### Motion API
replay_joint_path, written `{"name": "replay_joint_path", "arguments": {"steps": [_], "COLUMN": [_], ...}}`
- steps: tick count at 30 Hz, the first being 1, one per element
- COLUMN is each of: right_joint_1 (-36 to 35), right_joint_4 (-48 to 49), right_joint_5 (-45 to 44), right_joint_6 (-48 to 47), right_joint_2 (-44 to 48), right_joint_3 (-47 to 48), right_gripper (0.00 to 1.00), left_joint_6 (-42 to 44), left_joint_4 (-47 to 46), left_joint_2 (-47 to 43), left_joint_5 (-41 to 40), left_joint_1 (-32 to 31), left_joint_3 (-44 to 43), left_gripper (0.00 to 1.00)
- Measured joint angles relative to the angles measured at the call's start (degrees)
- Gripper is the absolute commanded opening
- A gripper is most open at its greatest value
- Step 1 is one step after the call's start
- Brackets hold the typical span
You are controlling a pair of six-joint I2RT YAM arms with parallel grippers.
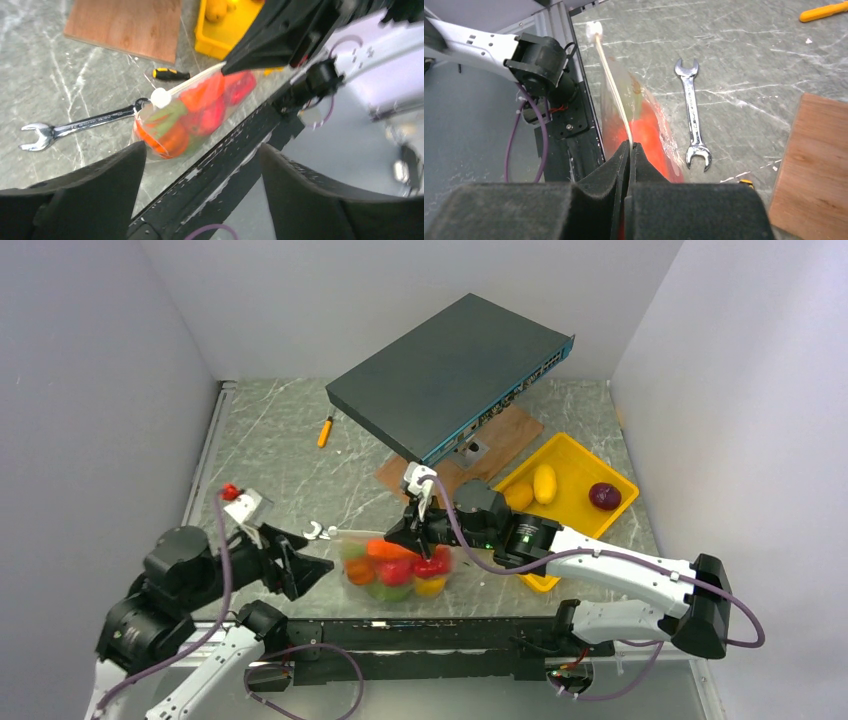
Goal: Place the food in the zip-top bag and seal the zipper
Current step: Place the zipper food storage bag at the center of the board.
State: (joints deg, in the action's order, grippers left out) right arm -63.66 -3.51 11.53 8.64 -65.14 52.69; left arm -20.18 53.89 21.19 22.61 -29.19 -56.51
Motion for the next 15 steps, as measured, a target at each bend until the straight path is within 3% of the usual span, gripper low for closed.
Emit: {"name": "replay_joint_path", "arguments": {"steps": [7, 15], "right_joint_1": [-2.9, -7.5], "right_joint_4": [0.0, 0.7], "right_joint_5": [-2.6, -9.9], "right_joint_6": [3.1, 6.6], "right_joint_2": [-0.3, -9.5], "right_joint_3": [0.6, 9.7], "right_gripper": [0.0, 0.0], "left_joint_6": [-2.0, -7.0], "left_joint_4": [7.4, 12.2], "left_joint_2": [1.1, -3.8], "left_joint_5": [-15.0, -25.4], "left_joint_1": [0.0, 0.0], "left_joint_3": [-14.7, -14.3], "left_gripper": [1.0, 1.0]}}
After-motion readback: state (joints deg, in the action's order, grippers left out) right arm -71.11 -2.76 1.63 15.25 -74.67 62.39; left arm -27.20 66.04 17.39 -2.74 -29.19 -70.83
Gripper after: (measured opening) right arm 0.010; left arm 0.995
